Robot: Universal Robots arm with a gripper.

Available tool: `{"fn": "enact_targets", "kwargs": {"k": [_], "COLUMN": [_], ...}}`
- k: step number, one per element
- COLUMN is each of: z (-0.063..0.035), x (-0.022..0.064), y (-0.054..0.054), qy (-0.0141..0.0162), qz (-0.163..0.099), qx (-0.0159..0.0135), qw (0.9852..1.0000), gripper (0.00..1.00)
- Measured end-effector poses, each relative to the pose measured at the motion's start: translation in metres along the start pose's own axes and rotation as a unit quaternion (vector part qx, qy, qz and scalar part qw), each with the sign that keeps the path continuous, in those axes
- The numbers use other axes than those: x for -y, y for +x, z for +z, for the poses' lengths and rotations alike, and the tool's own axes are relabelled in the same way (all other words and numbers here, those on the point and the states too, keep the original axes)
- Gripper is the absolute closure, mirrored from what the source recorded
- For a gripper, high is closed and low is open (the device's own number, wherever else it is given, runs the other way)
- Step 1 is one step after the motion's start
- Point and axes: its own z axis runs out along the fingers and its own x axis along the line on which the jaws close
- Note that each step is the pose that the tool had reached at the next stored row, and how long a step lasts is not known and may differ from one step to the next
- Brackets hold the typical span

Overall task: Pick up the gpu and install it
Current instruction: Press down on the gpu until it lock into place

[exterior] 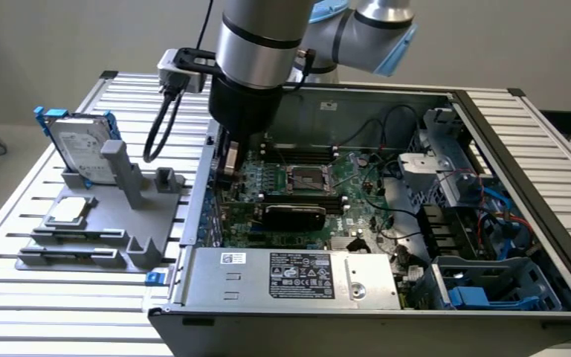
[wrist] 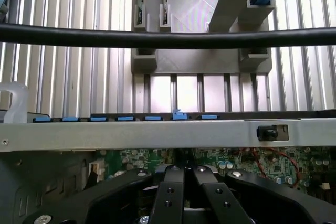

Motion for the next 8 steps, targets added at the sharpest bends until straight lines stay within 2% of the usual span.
{"fn": "enact_targets", "kwargs": {"k": [4,8], "z": [-0.0044,-0.0070], "x": [0.0059,0.0153], "y": [0.000,0.000], "qy": [-0.0001,-0.0001], "qz": [0.000,0.000], "qx": [0.0000,-0.0001], "qw": [1.0000,1.0000], "gripper": [0.89,0.89]}}
